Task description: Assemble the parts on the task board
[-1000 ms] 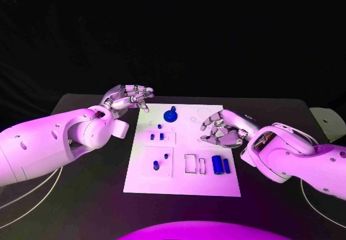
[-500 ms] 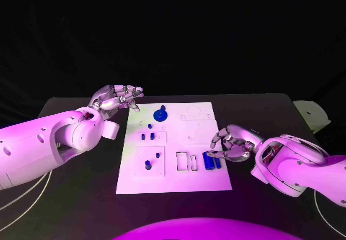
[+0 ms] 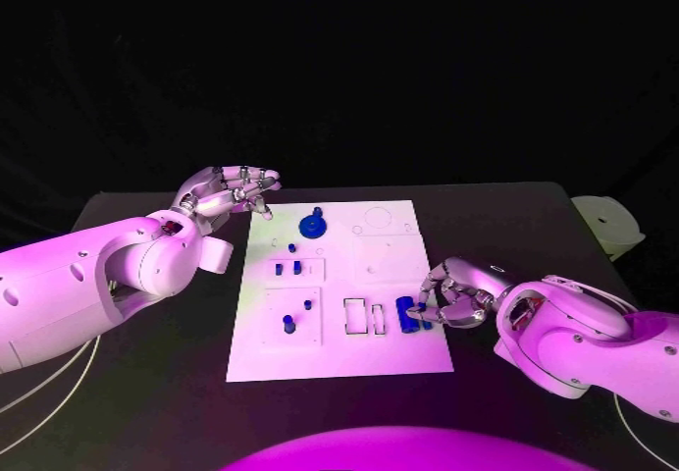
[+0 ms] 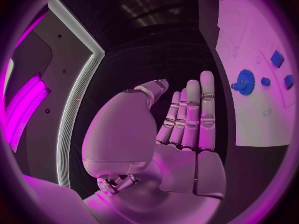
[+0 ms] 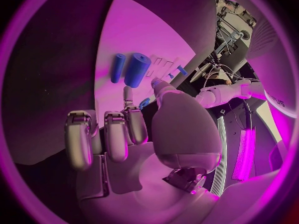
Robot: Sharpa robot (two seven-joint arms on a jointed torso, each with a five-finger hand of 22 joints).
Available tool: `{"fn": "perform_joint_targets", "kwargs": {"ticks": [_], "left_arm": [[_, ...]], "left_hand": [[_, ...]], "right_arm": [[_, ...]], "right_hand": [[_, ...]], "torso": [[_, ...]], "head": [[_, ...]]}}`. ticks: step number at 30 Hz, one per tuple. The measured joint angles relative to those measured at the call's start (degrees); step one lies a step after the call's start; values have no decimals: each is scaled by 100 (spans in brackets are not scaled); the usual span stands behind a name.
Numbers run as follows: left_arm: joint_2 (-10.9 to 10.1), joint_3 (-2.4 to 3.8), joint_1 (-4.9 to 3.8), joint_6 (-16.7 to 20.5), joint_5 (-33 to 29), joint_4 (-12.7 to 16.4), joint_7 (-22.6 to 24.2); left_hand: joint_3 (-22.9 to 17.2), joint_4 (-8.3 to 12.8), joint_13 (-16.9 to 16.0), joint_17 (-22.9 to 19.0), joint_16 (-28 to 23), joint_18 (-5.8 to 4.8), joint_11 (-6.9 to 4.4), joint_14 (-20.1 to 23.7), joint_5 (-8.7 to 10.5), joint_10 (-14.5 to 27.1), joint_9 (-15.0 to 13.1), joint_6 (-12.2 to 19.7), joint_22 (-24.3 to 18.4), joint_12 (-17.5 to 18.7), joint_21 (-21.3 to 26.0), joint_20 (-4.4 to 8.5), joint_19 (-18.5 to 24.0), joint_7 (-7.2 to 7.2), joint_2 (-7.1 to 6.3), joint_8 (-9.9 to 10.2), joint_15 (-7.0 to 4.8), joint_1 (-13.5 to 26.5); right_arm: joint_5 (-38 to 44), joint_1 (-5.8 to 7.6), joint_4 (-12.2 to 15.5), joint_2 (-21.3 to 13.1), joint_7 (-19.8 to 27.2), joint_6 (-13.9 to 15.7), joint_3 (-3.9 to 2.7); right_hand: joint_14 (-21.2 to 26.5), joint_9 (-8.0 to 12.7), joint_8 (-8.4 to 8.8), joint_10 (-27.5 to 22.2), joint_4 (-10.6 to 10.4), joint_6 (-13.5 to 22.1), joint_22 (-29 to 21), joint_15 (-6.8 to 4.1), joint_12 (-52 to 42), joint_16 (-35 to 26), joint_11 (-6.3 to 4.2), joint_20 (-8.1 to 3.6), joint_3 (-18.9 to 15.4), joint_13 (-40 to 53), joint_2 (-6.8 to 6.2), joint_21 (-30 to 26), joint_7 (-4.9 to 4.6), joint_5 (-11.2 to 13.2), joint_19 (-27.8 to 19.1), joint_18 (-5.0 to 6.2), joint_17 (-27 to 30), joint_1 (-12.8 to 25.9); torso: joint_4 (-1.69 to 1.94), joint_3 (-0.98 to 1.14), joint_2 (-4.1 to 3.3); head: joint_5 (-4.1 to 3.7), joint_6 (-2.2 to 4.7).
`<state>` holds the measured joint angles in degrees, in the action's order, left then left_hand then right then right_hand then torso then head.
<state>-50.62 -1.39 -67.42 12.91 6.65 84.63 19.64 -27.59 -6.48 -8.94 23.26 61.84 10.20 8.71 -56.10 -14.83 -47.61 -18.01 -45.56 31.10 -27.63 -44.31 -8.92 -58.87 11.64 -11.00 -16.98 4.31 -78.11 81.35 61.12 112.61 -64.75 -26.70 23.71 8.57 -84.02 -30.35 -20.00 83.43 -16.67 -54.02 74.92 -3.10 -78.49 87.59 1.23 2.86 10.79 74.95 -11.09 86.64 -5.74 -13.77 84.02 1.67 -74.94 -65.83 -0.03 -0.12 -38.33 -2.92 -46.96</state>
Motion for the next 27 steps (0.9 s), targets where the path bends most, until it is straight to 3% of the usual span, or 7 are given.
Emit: {"fn": "perform_joint_targets", "kwargs": {"ticks": [13,27], "left_arm": [[-5,0,0,-10,-4,5,-2],[-2,0,0,-72,-5,12,-11]], "left_hand": [[0,0,0,0,0,0,0,0,0,0,-4,0,0,-17,0,0,0,0,0,-25,0,0],[0,0,1,-5,0,0,21,21,0,21,-3,0,0,-28,0,0,0,0,0,-25,21,0]], "right_arm": [[336,-124,-101,220,-201,-68,1],[642,-258,-440,572,-262,-88,-3]], "right_hand": [[0,-6,-18,0,-6,0,-1,0,0,0,0,1,-62,-1,39,22,0,0,-1,1,1,38],[-1,-17,-39,0,16,0,-1,1,0,0,0,1,-84,-2,38,22,-1,0,-1,2,2,38]], "torso": [[-3,1,-5],[-4,-1,-7]], "head": [[23,-24],[8,-37]]}}
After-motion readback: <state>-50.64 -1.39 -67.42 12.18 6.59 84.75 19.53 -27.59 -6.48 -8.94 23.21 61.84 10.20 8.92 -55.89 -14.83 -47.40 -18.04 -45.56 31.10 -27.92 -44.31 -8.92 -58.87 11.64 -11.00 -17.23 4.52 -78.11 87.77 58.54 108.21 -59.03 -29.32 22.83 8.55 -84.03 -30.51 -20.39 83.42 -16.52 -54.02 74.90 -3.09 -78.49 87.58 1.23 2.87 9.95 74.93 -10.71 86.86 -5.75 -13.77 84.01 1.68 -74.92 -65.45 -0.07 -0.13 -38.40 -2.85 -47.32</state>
